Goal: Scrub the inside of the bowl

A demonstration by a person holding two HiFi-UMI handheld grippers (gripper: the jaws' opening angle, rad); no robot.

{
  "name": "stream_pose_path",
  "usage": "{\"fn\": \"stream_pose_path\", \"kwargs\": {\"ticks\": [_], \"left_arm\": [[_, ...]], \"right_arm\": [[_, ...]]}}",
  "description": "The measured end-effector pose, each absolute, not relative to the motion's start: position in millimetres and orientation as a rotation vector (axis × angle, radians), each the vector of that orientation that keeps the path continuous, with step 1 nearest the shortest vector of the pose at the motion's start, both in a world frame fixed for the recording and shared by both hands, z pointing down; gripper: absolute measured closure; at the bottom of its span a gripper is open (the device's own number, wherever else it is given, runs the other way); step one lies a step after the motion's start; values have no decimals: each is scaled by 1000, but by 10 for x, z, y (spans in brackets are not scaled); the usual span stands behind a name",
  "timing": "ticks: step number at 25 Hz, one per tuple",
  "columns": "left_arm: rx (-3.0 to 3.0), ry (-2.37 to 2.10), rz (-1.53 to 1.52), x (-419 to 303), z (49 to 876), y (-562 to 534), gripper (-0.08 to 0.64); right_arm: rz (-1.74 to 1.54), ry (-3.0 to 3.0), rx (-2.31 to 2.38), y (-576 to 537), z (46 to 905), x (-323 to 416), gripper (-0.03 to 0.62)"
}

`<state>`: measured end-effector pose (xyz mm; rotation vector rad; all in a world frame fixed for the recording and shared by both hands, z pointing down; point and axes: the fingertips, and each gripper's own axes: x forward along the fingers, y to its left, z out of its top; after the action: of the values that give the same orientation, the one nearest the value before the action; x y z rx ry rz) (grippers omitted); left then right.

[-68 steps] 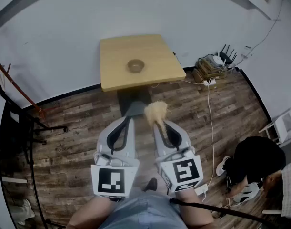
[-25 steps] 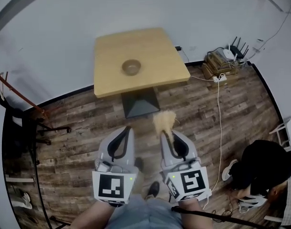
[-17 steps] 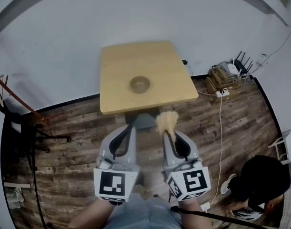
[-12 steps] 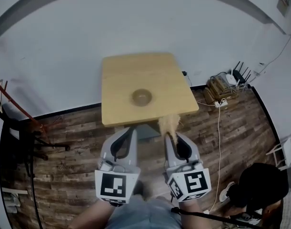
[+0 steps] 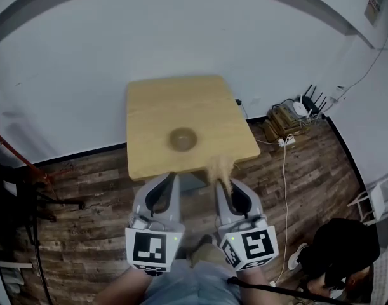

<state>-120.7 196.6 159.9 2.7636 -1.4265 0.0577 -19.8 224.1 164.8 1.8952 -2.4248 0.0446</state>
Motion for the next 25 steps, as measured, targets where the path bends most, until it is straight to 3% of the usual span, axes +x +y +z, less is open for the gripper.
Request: {"fn": "stream_pose_path", "kwargs": {"ticks": [25], "left_arm": [[2607, -1642, 316, -671, 1974, 746, 540]], "right_arm": [[226, -2575, 1739, 747, 1958, 602, 537]]}}
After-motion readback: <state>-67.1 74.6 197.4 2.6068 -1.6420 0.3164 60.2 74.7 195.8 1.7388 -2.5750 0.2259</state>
